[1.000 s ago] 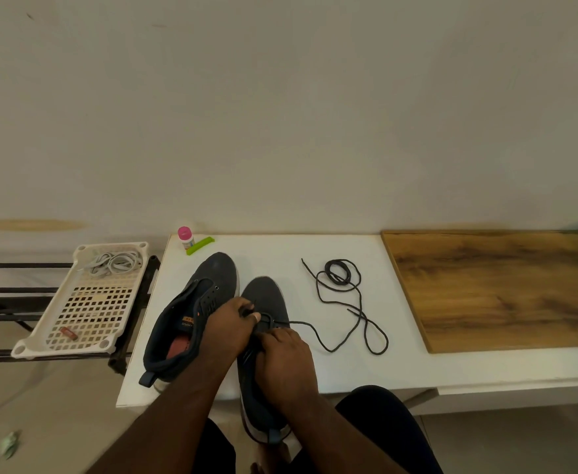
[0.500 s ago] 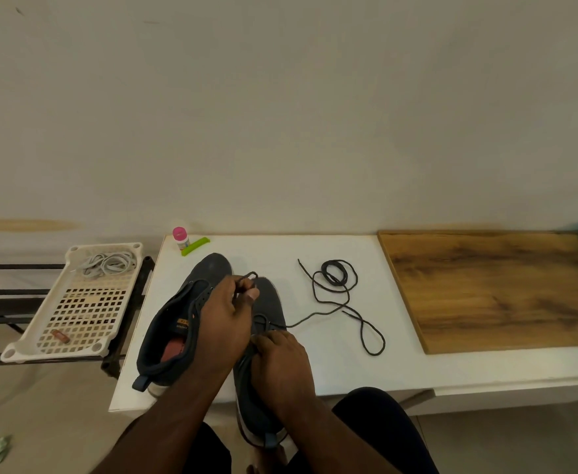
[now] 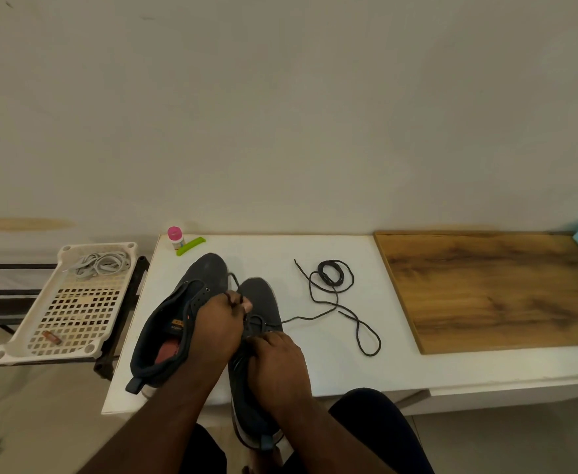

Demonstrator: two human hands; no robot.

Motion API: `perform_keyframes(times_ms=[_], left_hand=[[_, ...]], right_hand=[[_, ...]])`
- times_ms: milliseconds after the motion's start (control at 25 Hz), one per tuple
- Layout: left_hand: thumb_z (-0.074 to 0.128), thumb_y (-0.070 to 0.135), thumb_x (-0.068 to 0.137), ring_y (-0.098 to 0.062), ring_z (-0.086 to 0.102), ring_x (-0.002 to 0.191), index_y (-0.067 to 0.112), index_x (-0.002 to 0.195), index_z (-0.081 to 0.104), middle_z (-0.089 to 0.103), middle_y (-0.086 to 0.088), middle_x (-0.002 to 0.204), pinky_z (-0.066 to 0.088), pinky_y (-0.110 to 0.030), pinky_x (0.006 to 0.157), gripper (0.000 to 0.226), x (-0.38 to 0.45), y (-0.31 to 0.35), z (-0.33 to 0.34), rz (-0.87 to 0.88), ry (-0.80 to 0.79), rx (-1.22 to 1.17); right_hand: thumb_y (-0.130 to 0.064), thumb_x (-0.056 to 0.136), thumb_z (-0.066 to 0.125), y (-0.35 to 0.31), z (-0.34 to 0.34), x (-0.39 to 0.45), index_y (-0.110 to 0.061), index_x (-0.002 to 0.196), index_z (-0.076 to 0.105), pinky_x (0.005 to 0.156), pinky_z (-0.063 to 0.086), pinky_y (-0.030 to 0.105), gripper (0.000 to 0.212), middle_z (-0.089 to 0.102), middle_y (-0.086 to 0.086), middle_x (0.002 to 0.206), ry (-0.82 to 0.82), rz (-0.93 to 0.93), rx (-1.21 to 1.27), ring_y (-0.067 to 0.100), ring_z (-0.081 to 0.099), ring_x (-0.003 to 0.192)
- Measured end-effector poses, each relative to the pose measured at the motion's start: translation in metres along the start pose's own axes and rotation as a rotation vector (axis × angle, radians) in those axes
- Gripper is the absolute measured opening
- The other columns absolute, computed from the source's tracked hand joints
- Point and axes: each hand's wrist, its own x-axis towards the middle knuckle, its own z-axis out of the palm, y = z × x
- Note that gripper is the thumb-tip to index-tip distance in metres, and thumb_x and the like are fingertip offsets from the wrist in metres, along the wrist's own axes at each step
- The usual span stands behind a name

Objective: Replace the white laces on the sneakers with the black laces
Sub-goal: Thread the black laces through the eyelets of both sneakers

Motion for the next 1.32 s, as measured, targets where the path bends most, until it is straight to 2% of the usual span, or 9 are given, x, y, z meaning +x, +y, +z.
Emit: perform_keyframes(times_ms=[120,200,320,480,680,800,920,1160,1320], left_hand=[[0.066,0.023,0.093,-0.014,0.056,0.08,0.014,0.095,0.067,0.062,0.004,0.089,0.04,-0.026,0.079,0.009,-0.009,0.011,-0.007,0.097,0.305,-0.268],[0.071,0.02,0.089,-0.012,0.06,0.09,0.015,0.107,0.07,0.065,0.006,0.098,0.041,-0.024,0.085,0.019,-0.012,0.003,-0.003,0.064,0.175,-0.365],[0.07,0.016,0.089,-0.016,0.062,0.099,0.01,0.112,0.07,0.068,-0.003,0.106,0.042,-0.023,0.088,0.024,-0.013,-0.015,0.013,-0.066,-0.047,-0.212],[0.061,0.014,0.095,-0.016,0.061,0.084,0.017,0.088,0.063,0.066,-0.002,0.089,0.041,-0.025,0.078,0.007,-0.011,-0.003,0.009,-0.098,0.021,-0.171],[0.063,0.024,0.095,-0.001,0.054,0.075,0.025,0.092,0.061,0.057,0.016,0.08,0.036,-0.012,0.066,0.003,-0.01,0.02,-0.013,-0.014,0.285,-0.361],[0.067,0.02,0.091,-0.012,0.059,0.079,0.019,0.099,0.064,0.064,0.004,0.086,0.046,-0.023,0.074,0.009,-0.009,0.003,0.0,-0.084,0.137,-0.284],[0.067,0.024,0.092,-0.015,0.061,0.087,0.012,0.105,0.069,0.068,-0.003,0.097,0.042,-0.024,0.079,0.017,-0.012,-0.011,0.014,-0.1,-0.008,-0.224],[0.061,0.014,0.093,-0.011,0.059,0.092,0.015,0.114,0.07,0.069,-0.002,0.104,0.039,-0.02,0.082,0.022,-0.015,-0.015,0.01,-0.098,-0.073,-0.229],[0.061,0.009,0.091,-0.015,0.062,0.089,0.013,0.11,0.069,0.071,-0.005,0.104,0.04,-0.018,0.08,0.021,-0.017,-0.015,0.011,-0.125,-0.07,-0.168]], right_hand=[[-0.047,0.082,0.011,0.0,-0.001,0.0,-0.019,0.126,0.066,0.102,0.043,0.035,0.076,0.067,0.002,0.12,0.003,-0.007,0.017,0.021,0.056,0.112],[-0.05,0.082,0.01,-0.001,-0.002,0.0,-0.019,0.123,0.066,0.102,0.042,0.034,0.076,0.067,0.001,0.119,-0.018,-0.003,0.02,0.019,0.056,0.111],[-0.044,0.088,0.017,0.0,0.003,0.001,-0.021,0.115,0.068,0.099,0.046,0.035,0.062,0.068,-0.001,0.111,0.007,0.004,0.005,0.017,0.058,0.103],[-0.041,0.089,0.018,0.0,0.002,0.001,-0.022,0.117,0.068,0.1,0.044,0.034,0.06,0.067,-0.001,0.112,0.005,0.014,0.002,0.017,0.057,0.105],[-0.032,0.095,0.025,0.002,0.001,0.0,-0.021,0.129,0.064,0.104,0.041,0.034,0.053,0.066,0.0,0.122,-0.009,0.005,0.007,0.018,0.055,0.115],[-0.037,0.092,0.019,0.002,0.001,-0.002,-0.022,0.126,0.064,0.105,0.04,0.033,0.059,0.066,-0.001,0.12,-0.023,-0.004,0.011,0.017,0.055,0.113],[-0.042,0.088,0.014,0.001,0.0,0.0,-0.022,0.12,0.066,0.103,0.041,0.032,0.065,0.067,-0.002,0.116,-0.007,-0.022,0.017,0.016,0.056,0.109],[-0.031,0.093,0.029,0.007,0.007,0.002,-0.021,0.111,0.068,0.097,0.045,0.032,0.043,0.068,-0.002,0.108,0.06,-0.025,0.011,0.016,0.058,0.101],[-0.033,0.093,0.025,0.008,0.007,0.003,-0.021,0.115,0.066,0.101,0.044,0.033,0.048,0.067,-0.002,0.113,0.046,-0.037,0.016,0.016,0.057,0.105]])
